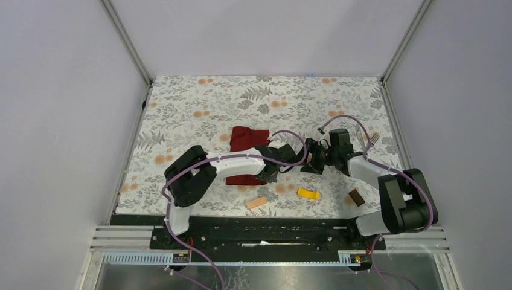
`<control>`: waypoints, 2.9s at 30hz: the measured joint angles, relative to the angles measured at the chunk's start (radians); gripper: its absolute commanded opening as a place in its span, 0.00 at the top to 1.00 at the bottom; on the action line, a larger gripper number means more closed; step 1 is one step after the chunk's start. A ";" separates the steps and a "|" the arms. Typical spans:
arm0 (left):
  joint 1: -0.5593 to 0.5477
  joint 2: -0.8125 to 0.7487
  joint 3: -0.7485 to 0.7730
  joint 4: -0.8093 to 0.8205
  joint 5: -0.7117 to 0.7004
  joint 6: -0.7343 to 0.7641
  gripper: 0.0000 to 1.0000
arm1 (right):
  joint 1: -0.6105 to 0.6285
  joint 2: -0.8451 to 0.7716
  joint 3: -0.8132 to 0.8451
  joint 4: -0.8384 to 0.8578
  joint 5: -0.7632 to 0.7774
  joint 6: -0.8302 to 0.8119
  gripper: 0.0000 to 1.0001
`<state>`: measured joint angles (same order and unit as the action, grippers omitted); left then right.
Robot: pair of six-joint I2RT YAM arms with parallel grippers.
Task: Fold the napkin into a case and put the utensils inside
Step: Pick up the 2/3-rectangle-folded napkin at the center of the board.
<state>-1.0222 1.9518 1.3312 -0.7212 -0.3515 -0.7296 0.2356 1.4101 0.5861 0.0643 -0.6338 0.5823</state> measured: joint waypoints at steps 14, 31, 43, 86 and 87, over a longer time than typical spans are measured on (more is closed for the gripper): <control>0.024 -0.182 -0.129 0.051 0.032 0.030 1.00 | 0.066 0.281 0.009 0.377 -0.113 0.219 0.13; 0.024 -0.205 -0.134 0.060 0.048 0.045 1.00 | 0.206 0.526 0.186 0.592 -0.019 0.459 0.41; 0.024 -0.205 -0.134 0.060 0.065 0.048 1.00 | 0.206 0.615 0.221 0.703 0.023 0.518 0.54; 0.578 -0.185 -0.268 0.596 0.614 -0.055 0.87 | 0.151 0.607 0.380 0.384 0.072 0.200 1.00; 0.578 -0.180 -0.267 0.612 0.616 -0.058 0.87 | 0.143 0.607 0.393 0.362 0.073 0.183 1.00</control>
<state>-0.4438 1.7714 1.0641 -0.1097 0.2646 -0.7872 0.3782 2.0167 0.9787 0.4263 -0.5610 0.7658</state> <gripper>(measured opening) 0.147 0.022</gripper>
